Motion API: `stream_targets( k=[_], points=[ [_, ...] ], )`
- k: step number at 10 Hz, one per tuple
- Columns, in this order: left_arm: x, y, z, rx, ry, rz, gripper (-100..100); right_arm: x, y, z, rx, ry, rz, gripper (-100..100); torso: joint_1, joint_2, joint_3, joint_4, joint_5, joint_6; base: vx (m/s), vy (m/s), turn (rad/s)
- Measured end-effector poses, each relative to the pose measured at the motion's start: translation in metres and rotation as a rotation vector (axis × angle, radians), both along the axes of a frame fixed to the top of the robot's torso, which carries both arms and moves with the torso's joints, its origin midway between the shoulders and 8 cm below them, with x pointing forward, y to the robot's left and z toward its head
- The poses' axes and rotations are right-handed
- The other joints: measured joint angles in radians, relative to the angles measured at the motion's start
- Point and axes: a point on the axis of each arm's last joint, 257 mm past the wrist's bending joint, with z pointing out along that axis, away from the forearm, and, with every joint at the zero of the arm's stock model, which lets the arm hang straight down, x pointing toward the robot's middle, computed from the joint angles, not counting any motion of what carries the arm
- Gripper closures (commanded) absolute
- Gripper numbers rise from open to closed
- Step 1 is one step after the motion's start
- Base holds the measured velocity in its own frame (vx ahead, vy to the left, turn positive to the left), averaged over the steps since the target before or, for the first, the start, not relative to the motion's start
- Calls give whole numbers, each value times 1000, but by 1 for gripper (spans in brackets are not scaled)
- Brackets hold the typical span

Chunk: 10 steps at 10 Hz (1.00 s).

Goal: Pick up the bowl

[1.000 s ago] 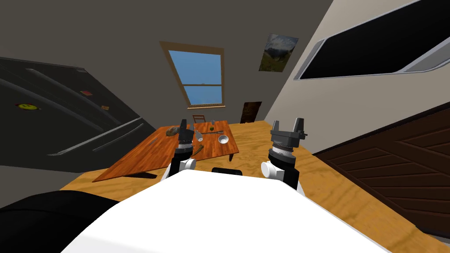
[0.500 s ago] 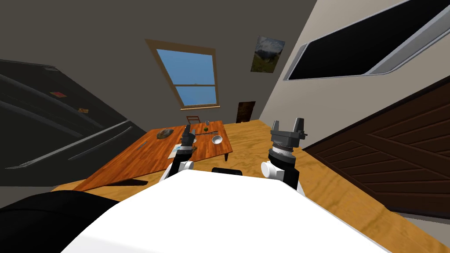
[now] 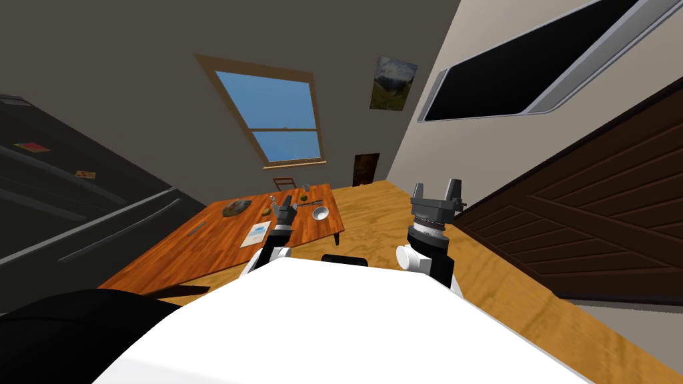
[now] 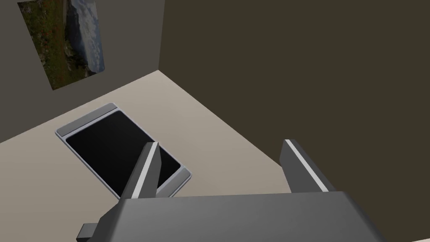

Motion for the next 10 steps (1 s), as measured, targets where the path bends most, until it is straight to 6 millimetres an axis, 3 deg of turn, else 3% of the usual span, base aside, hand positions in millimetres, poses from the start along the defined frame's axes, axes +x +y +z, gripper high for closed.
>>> stream_targets(
  k=[5, 10],
  points=[
    [-2, 26, -76, -37, 170, 10, -100, 0, 0, 0, 0, 0, 0, 0, -2, -2, -1, 0, 0, 0, 63, -153, -147],
    [-27, 62, -159, -90, 372, 40, -100, 0, 0, 0, 0, 0, 0, 0, 0, -3, -2, -1, -1, -1, 78, -109, -94]
  ],
)
